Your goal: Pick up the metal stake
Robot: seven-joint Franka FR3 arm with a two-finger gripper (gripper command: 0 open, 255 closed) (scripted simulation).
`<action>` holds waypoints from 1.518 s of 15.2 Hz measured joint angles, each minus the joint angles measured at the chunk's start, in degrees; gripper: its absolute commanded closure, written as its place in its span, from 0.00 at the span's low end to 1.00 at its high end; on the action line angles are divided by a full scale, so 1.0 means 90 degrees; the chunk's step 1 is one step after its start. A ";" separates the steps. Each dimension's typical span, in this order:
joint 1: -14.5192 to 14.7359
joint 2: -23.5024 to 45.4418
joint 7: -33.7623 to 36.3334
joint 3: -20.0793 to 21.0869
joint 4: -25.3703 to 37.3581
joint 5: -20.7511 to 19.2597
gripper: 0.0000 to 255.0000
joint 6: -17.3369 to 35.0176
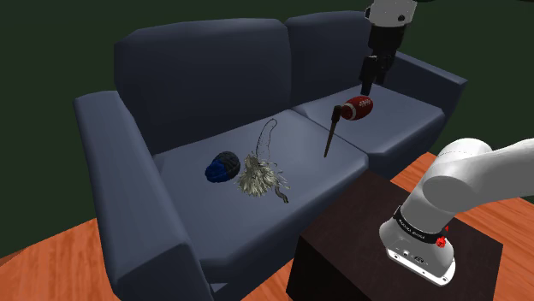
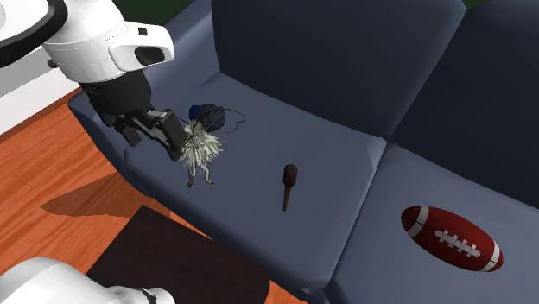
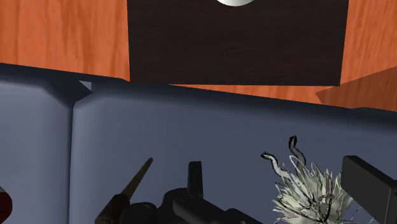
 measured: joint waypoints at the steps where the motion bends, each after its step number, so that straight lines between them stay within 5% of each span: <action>1: 0.0000 0.0000 0.0000 0.0000 0.0000 0.0000 0.00 0.0000; 14: -0.0242 0.1507 -0.1353 -0.1323 -0.0466 -0.0610 0.00 0.2239; 23: -0.0272 0.3307 -0.2482 -0.2228 0.0025 -0.0444 0.00 0.3715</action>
